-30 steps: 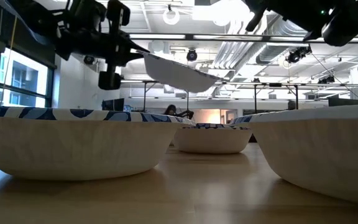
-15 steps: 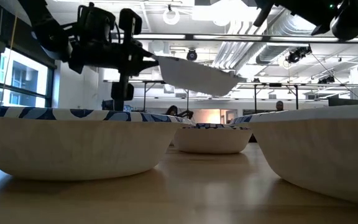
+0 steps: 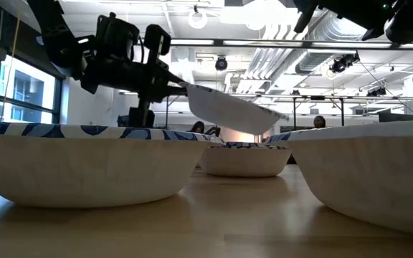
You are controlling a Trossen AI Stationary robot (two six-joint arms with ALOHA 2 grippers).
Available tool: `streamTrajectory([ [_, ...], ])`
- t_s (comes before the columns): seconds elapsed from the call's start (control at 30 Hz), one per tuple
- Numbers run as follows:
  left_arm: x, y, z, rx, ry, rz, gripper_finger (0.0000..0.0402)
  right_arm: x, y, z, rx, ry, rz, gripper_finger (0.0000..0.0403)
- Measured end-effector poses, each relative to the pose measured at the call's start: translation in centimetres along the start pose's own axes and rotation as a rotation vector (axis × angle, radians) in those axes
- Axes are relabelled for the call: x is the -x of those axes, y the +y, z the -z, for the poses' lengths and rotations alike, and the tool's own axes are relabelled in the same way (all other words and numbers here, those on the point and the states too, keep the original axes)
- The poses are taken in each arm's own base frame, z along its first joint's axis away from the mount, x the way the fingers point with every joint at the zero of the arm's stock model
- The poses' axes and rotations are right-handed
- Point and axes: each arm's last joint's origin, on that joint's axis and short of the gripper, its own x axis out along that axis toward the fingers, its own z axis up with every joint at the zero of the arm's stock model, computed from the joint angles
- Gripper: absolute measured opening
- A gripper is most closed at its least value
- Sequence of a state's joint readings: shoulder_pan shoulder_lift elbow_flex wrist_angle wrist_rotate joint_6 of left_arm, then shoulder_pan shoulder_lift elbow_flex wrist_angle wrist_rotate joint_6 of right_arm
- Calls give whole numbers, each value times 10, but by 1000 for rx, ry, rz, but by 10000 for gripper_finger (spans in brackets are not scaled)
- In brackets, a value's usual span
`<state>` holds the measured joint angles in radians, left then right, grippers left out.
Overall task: Nest bowls inside each other
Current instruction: Stack the white patterned bowl on top of the other white patterned bowl
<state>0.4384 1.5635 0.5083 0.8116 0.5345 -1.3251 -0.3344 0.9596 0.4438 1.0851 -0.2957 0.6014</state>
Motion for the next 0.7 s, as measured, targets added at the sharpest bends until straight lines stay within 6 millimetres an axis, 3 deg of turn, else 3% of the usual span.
streamTrajectory([
  [0.7, -8, 3, 14, 21, -74, -89, 14, 0, 0, 0, -2, 4, 3, 172],
])
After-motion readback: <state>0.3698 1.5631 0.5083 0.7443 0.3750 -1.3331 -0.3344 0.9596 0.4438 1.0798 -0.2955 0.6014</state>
